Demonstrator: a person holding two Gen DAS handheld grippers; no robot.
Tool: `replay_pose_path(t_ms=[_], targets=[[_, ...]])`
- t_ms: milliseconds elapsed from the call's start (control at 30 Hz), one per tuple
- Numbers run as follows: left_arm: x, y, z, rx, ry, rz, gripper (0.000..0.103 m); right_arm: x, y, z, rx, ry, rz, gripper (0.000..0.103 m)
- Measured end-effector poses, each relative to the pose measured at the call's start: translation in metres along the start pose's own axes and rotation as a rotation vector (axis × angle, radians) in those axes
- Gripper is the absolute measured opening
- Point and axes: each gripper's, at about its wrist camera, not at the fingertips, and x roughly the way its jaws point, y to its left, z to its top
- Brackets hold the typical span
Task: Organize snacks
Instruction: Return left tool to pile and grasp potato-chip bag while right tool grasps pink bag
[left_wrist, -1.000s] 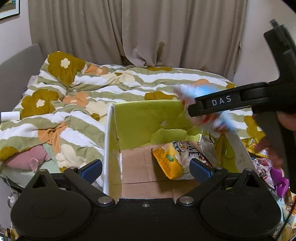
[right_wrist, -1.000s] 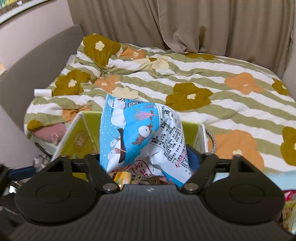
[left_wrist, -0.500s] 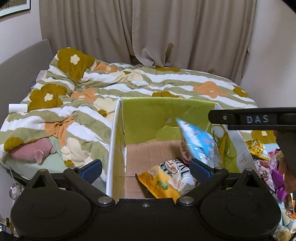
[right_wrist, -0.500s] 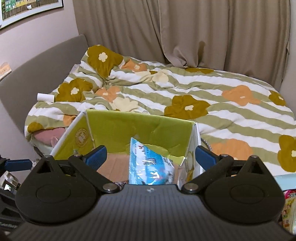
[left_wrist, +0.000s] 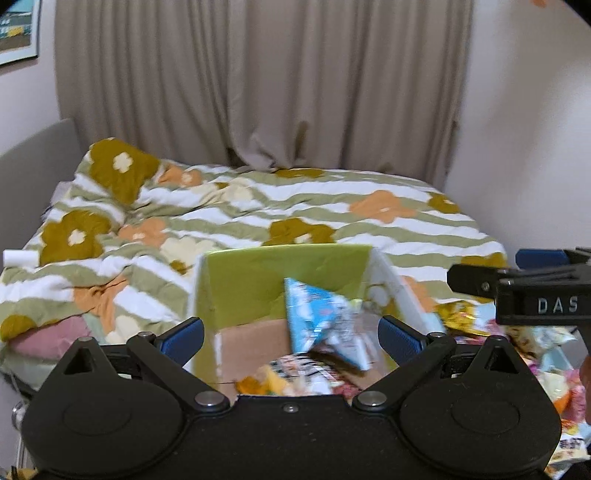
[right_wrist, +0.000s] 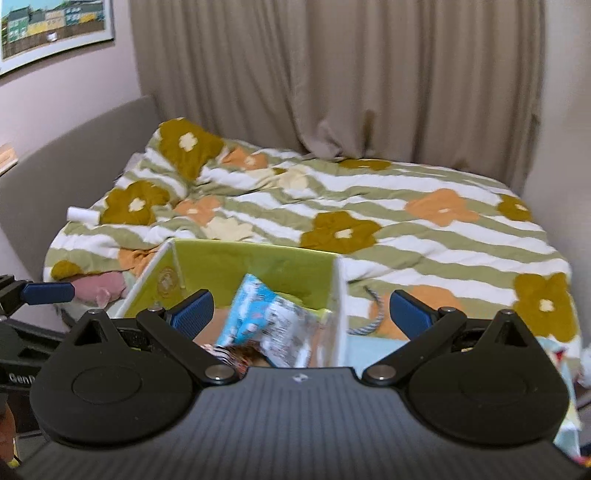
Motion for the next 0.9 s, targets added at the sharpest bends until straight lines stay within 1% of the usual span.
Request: replay_pose_path(t_ms=[200,300,400,533,633,733,800,900], targets=[[-0.015,-0.048,-0.009,0.029,-0.001,-0.064,0.102,-0.044,-0.044,-0.026,0.063,-0.013,-0.058,0.103],[-0.023,-0.078,-0.018,0.052,-0.002,-0.07,0.102,-0.067,-0.072,-0.041,0.087,-0.018,-0.09,0.103],[-0.028,-0.106,-0.03,0.042,0.012,-0.071,0.102,-0.092,-0.106,-0.058,0.1,-0.025,-0.112,0.103],[-0.027,-0.143,-0.05,0.009,0.074,-0.081,0.102,-0.119,-0.149,-0.082,0.098,-0.018,-0.152,0.103],[-0.025,-0.17,-0.067,0.005,0.118,-0.07,0.102,-0.135,-0.183,-0.103,0.107,-0.006,-0.163,0.103],[-0.025,-0.194,-0.084,-0.023,0.153,-0.053,0.102,-0.142,-0.216,-0.125,0.113,0.012,-0.176,0.103],[-0.022,-0.209,-0.094,-0.045,0.177,-0.041,0.102,-0.143,-0.231,-0.138,0.098,0.029,-0.191,0.103],[-0.014,-0.228,-0.109,-0.06,0.212,-0.027,0.102,-0.142,-0.255,-0.156,0.104,0.057,-0.187,0.103]])
